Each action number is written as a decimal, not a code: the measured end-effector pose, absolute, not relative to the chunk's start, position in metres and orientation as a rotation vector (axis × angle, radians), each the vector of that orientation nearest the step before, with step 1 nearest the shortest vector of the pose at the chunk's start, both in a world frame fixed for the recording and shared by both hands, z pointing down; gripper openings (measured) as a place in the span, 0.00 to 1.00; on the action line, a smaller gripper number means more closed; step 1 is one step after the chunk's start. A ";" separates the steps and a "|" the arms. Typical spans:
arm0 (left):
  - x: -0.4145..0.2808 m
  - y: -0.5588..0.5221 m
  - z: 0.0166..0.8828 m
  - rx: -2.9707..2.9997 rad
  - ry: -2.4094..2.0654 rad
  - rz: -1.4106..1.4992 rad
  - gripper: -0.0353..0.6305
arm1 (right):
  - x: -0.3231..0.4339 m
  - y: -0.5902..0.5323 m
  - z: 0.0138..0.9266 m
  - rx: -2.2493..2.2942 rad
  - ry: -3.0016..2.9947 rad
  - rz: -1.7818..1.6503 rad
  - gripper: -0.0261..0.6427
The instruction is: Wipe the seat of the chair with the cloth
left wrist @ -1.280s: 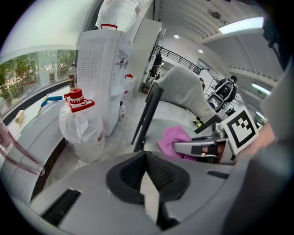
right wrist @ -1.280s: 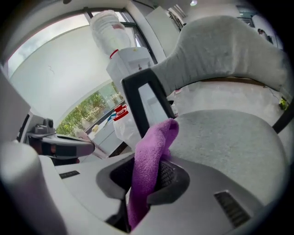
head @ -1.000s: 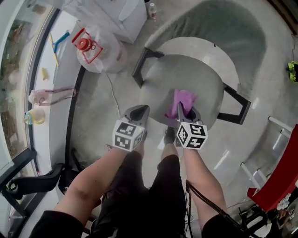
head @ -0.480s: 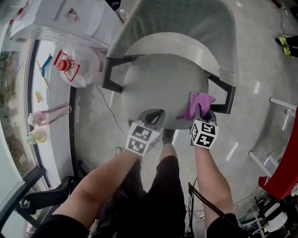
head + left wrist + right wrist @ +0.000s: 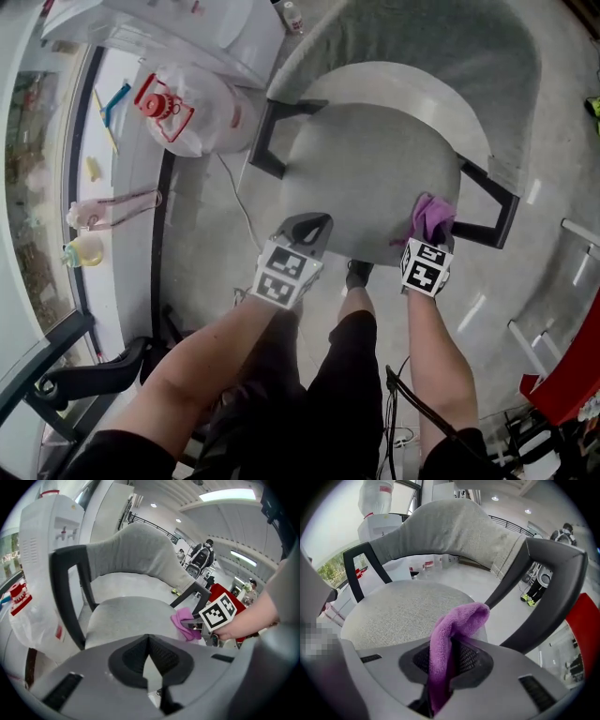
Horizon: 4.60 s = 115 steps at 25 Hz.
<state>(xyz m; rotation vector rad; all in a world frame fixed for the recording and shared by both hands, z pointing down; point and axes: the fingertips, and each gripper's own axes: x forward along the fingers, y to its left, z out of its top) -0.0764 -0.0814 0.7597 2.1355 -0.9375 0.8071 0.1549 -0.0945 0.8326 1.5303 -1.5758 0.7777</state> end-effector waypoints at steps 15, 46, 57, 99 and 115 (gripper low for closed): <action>-0.175 -0.087 0.749 2.004 -1.107 0.669 0.06 | 0.005 -0.116 0.827 1.381 -1.732 0.720 0.14; -0.171 -0.105 0.721 2.020 -1.133 0.647 0.06 | -0.059 -0.151 0.763 1.471 -2.030 1.066 0.14; -0.017 -0.118 0.710 2.190 -0.888 0.713 0.06 | 0.176 -0.148 0.758 1.798 -1.661 0.856 0.14; -0.186 -0.125 0.729 1.906 -1.211 0.587 0.06 | -0.114 -0.194 0.813 1.264 -1.998 1.171 0.14; -0.094 -0.137 0.721 2.006 -1.075 0.623 0.06 | 0.034 -0.216 0.758 1.614 -1.971 1.118 0.14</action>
